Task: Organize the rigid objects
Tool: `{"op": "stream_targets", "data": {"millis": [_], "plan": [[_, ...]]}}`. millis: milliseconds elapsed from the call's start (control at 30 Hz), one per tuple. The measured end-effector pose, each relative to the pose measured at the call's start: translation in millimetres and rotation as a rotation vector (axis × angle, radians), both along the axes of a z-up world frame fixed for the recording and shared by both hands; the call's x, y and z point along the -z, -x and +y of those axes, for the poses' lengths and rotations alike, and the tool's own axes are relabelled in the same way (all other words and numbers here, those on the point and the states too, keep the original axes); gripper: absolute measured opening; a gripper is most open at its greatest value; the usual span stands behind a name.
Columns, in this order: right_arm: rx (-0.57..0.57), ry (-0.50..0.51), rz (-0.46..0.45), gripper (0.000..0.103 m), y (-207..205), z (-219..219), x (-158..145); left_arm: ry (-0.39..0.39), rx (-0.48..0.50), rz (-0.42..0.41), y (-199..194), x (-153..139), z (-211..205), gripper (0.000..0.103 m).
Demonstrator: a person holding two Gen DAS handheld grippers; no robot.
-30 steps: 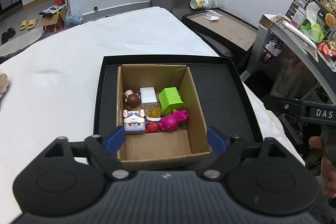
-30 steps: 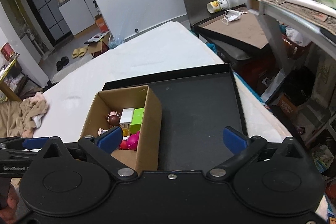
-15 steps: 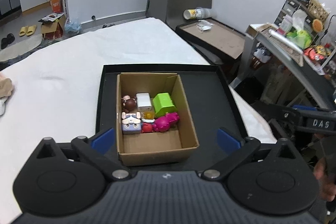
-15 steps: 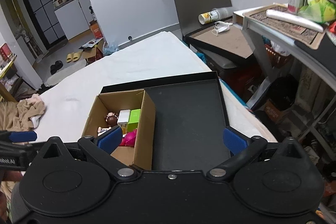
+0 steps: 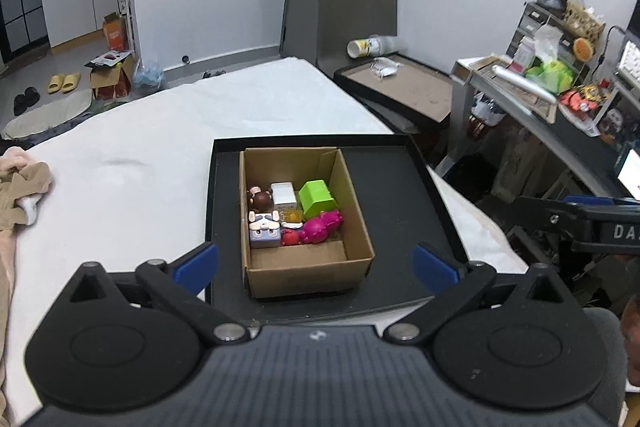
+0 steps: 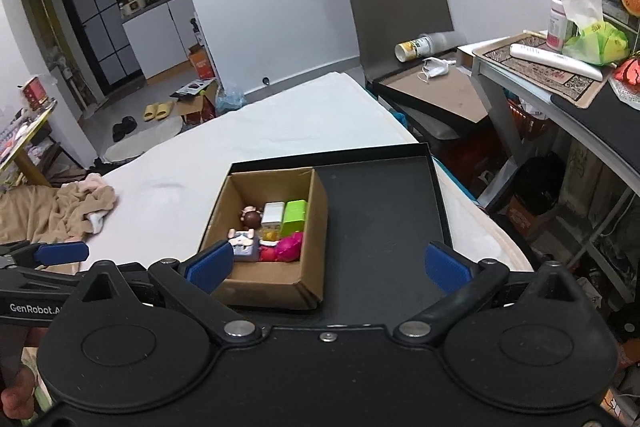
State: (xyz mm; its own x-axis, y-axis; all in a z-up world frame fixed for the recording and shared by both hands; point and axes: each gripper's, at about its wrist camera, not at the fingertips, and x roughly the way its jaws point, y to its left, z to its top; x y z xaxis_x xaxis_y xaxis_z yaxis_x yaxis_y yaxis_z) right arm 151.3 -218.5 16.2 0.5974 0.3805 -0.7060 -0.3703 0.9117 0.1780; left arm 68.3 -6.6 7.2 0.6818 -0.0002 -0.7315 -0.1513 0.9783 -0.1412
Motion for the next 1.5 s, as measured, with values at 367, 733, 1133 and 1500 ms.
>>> {"op": "stream_targets", "data": {"millis": [367, 733, 1133, 1500], "plan": [[-0.004, 0.003, -0.075, 0.103, 39.2, -2.2, -16.9, -0.026, -0.004, -0.071, 39.2, -20.1, -8.1, 0.103], [-0.019, 0.01, -0.117, 0.103, 71.3, -7.3, -30.0, -0.037, 0.009, -0.119, 66.3, -39.4, -14.7, 0.103], [-0.018, 0.016, -0.128, 0.103, 83.3, -10.0, -32.2, -0.062, 0.011, -0.127, 78.9, -41.8, -17.8, 0.103], [-0.008, 0.031, -0.132, 0.103, 88.7, -6.7, -30.6, -0.06, 0.005, -0.121, 82.2, -41.3, -13.4, 0.103]]}}
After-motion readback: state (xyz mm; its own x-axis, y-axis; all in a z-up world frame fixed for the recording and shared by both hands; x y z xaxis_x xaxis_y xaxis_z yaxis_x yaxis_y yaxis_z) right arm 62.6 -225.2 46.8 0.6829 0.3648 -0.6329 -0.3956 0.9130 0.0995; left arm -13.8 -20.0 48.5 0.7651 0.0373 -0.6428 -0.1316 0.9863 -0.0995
